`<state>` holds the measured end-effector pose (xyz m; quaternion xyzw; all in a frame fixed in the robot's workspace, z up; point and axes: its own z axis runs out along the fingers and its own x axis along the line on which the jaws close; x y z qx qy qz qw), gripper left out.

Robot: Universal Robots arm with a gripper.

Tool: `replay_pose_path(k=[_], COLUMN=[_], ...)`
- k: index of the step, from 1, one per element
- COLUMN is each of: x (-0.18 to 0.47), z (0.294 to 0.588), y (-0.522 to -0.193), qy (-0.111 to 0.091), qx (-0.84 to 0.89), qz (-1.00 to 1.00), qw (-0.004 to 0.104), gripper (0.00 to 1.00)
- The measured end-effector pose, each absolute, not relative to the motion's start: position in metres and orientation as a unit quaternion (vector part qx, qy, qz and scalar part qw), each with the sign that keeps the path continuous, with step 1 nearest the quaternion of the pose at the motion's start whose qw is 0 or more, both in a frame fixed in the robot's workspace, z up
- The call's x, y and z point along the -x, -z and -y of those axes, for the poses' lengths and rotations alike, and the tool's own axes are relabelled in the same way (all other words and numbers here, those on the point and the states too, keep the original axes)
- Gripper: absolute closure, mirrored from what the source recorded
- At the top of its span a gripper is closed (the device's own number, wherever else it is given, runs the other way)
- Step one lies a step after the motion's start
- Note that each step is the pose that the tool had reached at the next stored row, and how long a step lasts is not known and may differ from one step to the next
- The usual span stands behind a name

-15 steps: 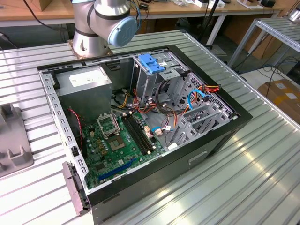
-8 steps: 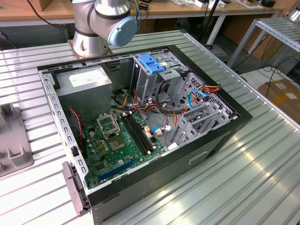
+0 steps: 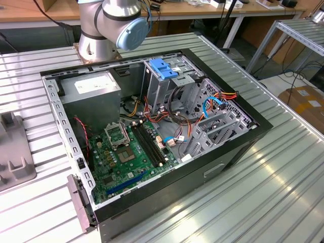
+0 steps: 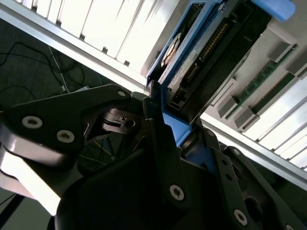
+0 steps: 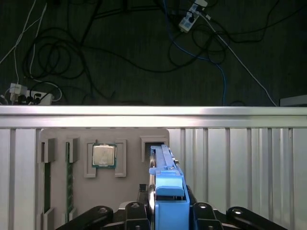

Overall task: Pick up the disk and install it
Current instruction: 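Pick up the disk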

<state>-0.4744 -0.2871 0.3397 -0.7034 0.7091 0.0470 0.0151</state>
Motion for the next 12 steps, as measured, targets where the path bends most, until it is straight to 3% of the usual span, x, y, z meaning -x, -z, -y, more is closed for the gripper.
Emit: replay_pose_path(k=[12], x=[0.474], z=[0.287], y=[-0.352], qy=[-0.05], qx=[0.703], qz=[-0.709], qw=[0.018], gripper=[0.63])
